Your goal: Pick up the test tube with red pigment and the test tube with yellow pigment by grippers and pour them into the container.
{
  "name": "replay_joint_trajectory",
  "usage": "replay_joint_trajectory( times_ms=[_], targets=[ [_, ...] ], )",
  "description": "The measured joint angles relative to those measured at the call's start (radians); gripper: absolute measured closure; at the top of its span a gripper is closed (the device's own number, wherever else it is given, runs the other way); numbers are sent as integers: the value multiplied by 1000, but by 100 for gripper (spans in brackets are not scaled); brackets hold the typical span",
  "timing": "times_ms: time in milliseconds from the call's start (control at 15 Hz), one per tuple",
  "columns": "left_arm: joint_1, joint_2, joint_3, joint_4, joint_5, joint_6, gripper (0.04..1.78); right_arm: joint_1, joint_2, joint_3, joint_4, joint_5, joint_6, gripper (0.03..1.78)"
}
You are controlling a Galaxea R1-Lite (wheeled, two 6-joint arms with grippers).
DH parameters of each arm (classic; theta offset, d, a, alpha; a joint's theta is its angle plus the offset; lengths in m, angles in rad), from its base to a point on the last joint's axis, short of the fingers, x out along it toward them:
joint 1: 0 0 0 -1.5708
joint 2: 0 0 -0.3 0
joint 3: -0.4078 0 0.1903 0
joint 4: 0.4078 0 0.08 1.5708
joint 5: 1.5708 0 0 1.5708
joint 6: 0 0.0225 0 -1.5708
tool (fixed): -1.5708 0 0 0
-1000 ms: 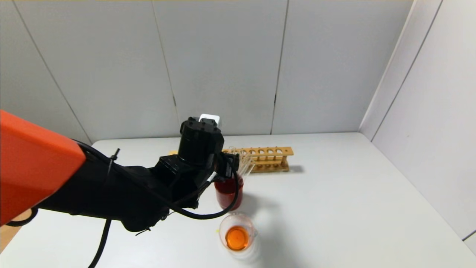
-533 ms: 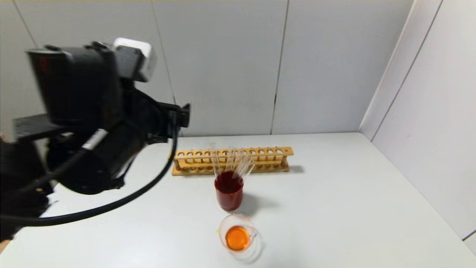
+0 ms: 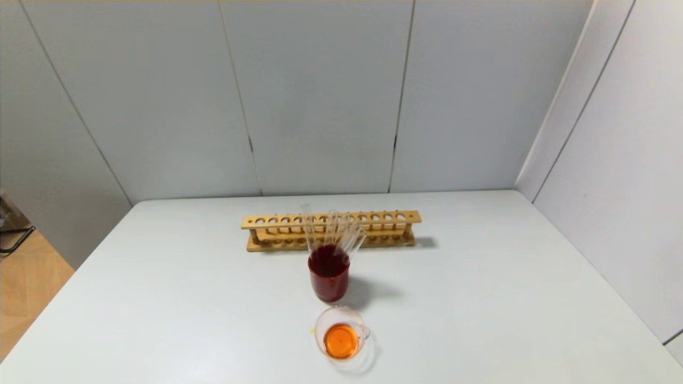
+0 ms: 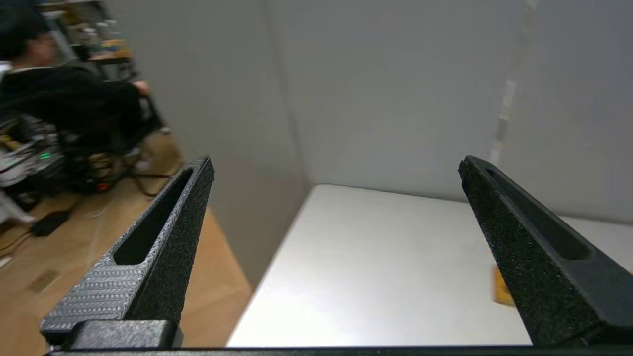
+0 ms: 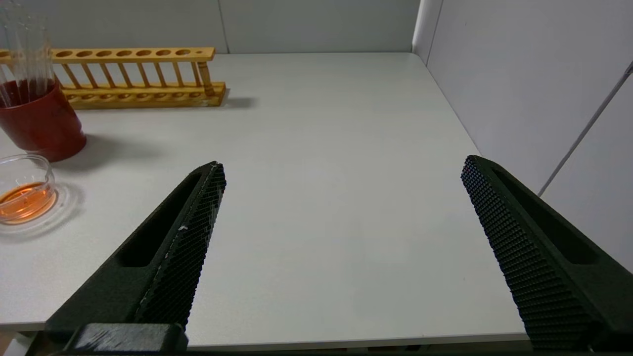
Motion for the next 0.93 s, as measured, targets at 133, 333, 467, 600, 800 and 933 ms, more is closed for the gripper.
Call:
replay_joint_trajectory(
  times_ms=[133, 333, 467, 600, 800, 933],
  targets=[
    [149, -127, 27, 53, -79, -7, 7, 0, 0, 0, 0, 0, 0, 7],
    [262, -312, 50, 192, -193, -43, 7, 0, 0, 0, 0, 0, 0, 7],
    [263, -431, 59, 312, -266, -56, 7, 0, 0, 0, 0, 0, 0, 7],
    [251, -542, 103, 400, -337, -58, 7, 0, 0, 0, 0, 0, 0, 7],
    [241, -703, 210, 423, -392, -72, 7, 0, 0, 0, 0, 0, 0, 7],
    [236, -768, 310, 356, -376, -105, 7, 0, 0, 0, 0, 0, 0, 7]
  ],
)
